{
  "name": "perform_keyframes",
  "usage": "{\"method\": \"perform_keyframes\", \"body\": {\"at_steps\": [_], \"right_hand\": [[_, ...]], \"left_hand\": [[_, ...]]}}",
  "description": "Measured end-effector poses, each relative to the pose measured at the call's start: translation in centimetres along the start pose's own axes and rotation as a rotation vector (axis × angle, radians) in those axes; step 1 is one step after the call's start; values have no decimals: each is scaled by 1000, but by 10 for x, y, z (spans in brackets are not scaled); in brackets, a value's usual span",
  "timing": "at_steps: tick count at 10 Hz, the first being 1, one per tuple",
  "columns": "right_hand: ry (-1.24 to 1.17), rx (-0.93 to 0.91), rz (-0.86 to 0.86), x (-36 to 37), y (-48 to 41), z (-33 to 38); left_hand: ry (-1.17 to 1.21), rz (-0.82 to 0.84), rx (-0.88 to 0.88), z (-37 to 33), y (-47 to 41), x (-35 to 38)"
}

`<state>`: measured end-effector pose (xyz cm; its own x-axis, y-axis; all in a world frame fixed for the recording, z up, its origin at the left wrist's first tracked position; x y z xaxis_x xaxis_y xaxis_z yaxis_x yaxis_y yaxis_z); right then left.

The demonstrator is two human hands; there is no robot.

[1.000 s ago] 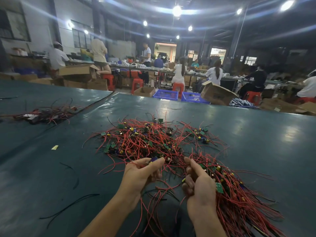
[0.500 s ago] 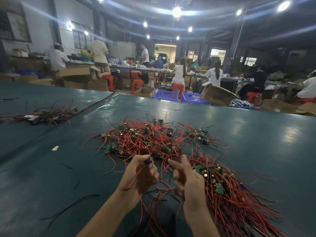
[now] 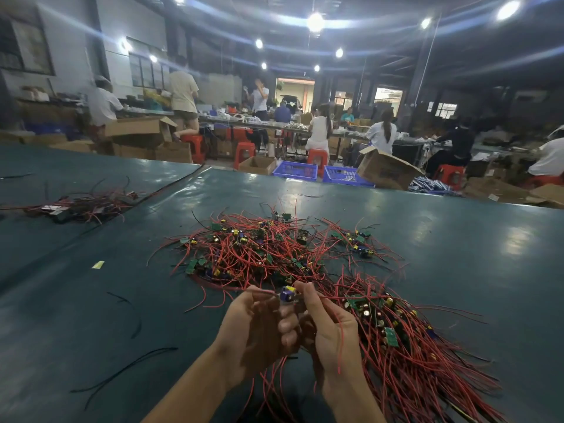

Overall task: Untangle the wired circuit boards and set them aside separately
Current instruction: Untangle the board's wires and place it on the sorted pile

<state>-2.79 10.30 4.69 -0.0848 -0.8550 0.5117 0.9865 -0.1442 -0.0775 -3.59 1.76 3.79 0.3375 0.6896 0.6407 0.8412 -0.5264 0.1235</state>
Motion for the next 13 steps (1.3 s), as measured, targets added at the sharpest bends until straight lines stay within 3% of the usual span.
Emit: {"method": "perform_keyframes", "body": {"at_steps": [1, 2, 3, 6, 10, 13], "right_hand": [[10, -57, -46, -5, -2, 4], [74, -106, -40, -6, -4, 5], [139, -82, 32, -3, -5, -1], [156, -33, 54, -12, -8, -5], [163, 85, -108, -41, -26, -38], [-4, 231, -162, -53, -34, -60]], "left_hand": [[-69, -11, 105, -5, -1, 6], [-372, -52, 251, -8, -1, 4], [-490, -165, 359, -15, -1, 1], [-536, -221, 405, -25, 3, -5], [-711, -357, 482, -33, 2, -15], [-788, -344, 489, -30, 4, -9]]}}
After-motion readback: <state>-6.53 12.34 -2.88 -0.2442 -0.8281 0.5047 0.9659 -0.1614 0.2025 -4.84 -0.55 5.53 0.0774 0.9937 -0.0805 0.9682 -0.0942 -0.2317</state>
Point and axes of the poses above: each hand's wrist, its own y-axis away from the middle knuckle, its own x-axis out of the palm, z = x × y, the point moved 8 cm from there along -y, towards the middle knuckle, and after that the axes turned 6 degrees about -y, right-handed, at the moved point
